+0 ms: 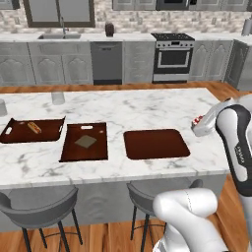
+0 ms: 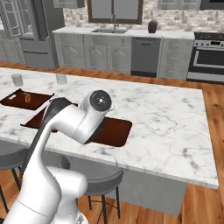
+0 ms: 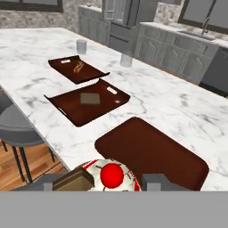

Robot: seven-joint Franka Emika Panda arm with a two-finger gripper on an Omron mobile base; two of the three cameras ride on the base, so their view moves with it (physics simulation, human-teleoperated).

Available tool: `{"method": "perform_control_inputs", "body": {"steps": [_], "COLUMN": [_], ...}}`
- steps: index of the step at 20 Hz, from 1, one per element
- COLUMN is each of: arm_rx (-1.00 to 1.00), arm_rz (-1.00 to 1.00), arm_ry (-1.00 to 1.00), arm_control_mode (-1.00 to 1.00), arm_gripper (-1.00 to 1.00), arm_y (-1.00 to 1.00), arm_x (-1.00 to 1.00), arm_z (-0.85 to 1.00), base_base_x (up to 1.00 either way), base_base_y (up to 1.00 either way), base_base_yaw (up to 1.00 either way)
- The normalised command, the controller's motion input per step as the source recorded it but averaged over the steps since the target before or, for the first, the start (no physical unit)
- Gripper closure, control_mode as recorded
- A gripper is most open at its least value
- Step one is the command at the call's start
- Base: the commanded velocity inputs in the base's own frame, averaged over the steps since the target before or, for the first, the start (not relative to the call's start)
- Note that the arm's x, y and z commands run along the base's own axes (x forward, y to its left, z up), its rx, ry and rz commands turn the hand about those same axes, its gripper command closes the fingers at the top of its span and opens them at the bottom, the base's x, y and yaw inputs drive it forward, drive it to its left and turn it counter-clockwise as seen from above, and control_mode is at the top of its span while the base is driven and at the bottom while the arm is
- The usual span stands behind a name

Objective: Take the donut and cupcake from the fridge and place them on the empty tray on the dining counter.

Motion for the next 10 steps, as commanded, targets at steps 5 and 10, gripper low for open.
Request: {"method": "perform_control_inputs", "body": {"steps": [5,10], "arm_rx": [-0.14,-0.15], "arm_rz": [-0.08,-0.08], "arm_ry": [-0.07,0.01], "arm_control_mode": [-1.0,-1.0], "arm_gripper": [1.0,1.0], "arm_y": [0.09,0.01], "arm_x": [0.15,0.35], "arm_z": [-0.24,-0.27], "base_base_x": [0.0,0.0], "base_base_y": [0.0,0.0], "base_base_yaw": [0.0,0.0]}}
